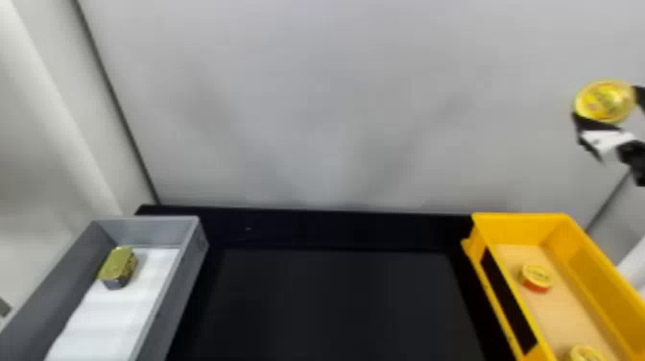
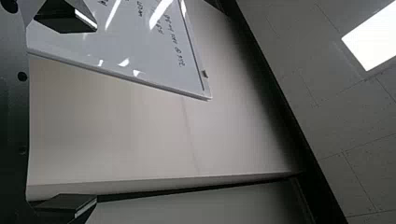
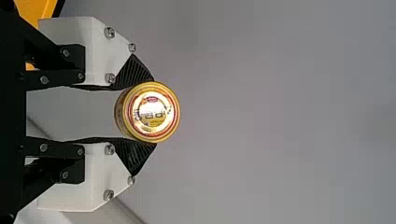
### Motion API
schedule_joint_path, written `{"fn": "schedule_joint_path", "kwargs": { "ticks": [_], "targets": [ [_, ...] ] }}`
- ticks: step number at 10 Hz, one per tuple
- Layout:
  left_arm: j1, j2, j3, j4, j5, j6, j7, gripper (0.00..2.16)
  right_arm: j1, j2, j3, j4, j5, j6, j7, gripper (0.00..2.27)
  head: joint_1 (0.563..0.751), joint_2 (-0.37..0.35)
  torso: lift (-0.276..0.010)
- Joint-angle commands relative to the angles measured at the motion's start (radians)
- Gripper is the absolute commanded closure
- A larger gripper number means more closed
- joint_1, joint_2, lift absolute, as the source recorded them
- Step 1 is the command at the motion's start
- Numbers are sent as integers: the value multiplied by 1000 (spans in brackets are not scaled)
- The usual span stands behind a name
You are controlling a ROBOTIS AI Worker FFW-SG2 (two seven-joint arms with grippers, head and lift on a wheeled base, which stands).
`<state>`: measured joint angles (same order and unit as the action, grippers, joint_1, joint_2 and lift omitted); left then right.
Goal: Pick up the round yellow can and place it in the yellow rectangular box
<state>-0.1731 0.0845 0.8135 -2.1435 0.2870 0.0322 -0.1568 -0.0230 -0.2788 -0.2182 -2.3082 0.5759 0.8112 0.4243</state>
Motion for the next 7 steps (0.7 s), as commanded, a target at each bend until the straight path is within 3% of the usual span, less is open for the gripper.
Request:
{"fn": "schedule_joint_path", "kwargs": {
  "ticks": [1, 7],
  "targets": [
    [0, 0, 0, -1, -5, 2, -1, 10, 35, 1, -66, 4, 24, 8, -21, 782, 629, 12, -55],
    [0, -5, 12, -6, -6, 3, -6, 10, 157, 38, -139, 156, 33, 10, -68, 782, 629, 12, -55]
  ]
}}
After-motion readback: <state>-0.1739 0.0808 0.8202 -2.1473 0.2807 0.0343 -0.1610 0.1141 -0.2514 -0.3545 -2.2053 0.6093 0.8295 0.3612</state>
